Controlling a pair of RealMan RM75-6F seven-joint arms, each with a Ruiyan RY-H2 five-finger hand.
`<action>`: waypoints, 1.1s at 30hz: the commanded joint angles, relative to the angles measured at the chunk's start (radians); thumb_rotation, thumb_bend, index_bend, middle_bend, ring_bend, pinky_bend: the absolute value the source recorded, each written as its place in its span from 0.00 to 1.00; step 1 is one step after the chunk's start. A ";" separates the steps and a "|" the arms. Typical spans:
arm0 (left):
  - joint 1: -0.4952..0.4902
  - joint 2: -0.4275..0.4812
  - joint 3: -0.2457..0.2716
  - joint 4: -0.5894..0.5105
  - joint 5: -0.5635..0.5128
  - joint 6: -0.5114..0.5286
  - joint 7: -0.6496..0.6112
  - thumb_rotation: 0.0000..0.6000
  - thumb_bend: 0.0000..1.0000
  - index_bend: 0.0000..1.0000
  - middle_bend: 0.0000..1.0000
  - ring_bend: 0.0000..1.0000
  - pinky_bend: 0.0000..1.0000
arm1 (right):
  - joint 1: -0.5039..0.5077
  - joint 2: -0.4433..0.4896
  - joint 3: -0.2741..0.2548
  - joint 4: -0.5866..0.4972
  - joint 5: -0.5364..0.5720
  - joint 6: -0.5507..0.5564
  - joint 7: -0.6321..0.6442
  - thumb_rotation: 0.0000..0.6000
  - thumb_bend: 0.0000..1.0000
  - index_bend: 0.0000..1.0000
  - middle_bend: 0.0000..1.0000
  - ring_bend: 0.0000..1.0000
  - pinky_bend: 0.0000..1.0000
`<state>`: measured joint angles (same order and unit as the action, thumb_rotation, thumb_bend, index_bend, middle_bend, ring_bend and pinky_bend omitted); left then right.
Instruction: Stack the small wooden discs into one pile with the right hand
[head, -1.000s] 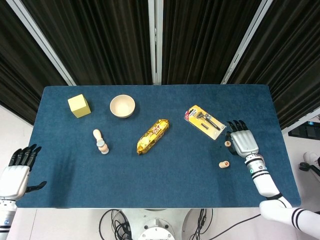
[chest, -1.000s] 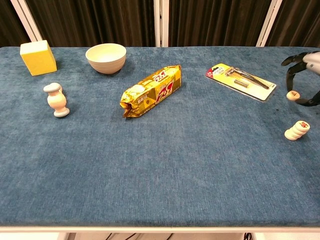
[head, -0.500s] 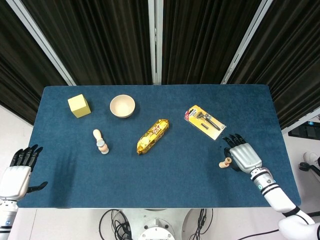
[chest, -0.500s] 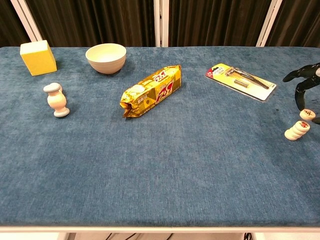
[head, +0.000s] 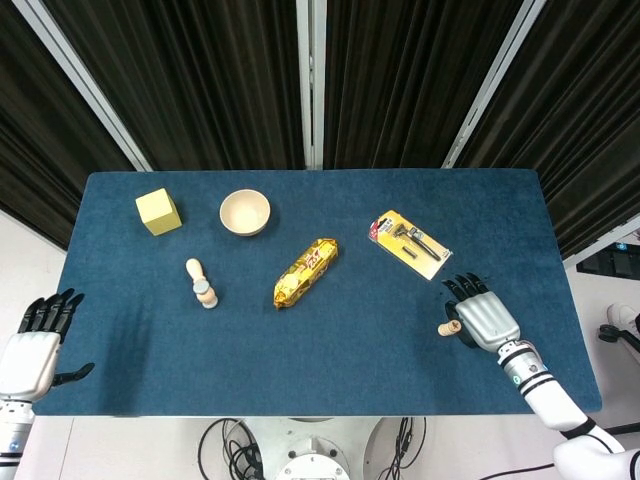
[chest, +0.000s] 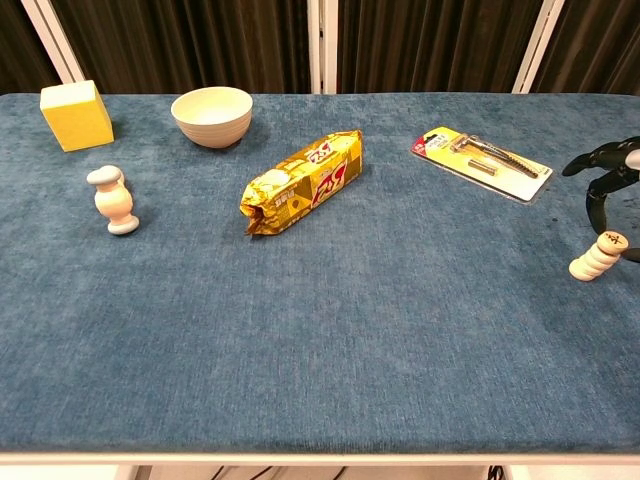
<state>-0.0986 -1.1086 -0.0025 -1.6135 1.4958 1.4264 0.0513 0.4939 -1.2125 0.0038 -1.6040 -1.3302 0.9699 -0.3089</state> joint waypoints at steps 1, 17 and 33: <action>0.000 0.000 0.000 -0.001 0.000 0.001 0.001 1.00 0.09 0.06 0.00 0.00 0.00 | 0.000 -0.002 -0.001 0.001 -0.001 0.000 -0.001 1.00 0.26 0.53 0.09 0.00 0.00; 0.000 0.003 0.000 -0.006 -0.008 -0.007 0.002 1.00 0.09 0.06 0.00 0.00 0.00 | 0.004 -0.002 -0.002 -0.002 0.009 -0.013 -0.007 1.00 0.26 0.49 0.09 0.00 0.00; 0.001 0.004 0.000 -0.007 -0.007 -0.006 0.000 1.00 0.09 0.06 0.00 0.00 0.00 | 0.007 0.003 -0.004 -0.007 0.012 -0.018 -0.010 1.00 0.26 0.45 0.08 0.00 0.00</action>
<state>-0.0980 -1.1046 -0.0021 -1.6205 1.4891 1.4206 0.0513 0.5007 -1.2098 -0.0001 -1.6110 -1.3178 0.9517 -0.3187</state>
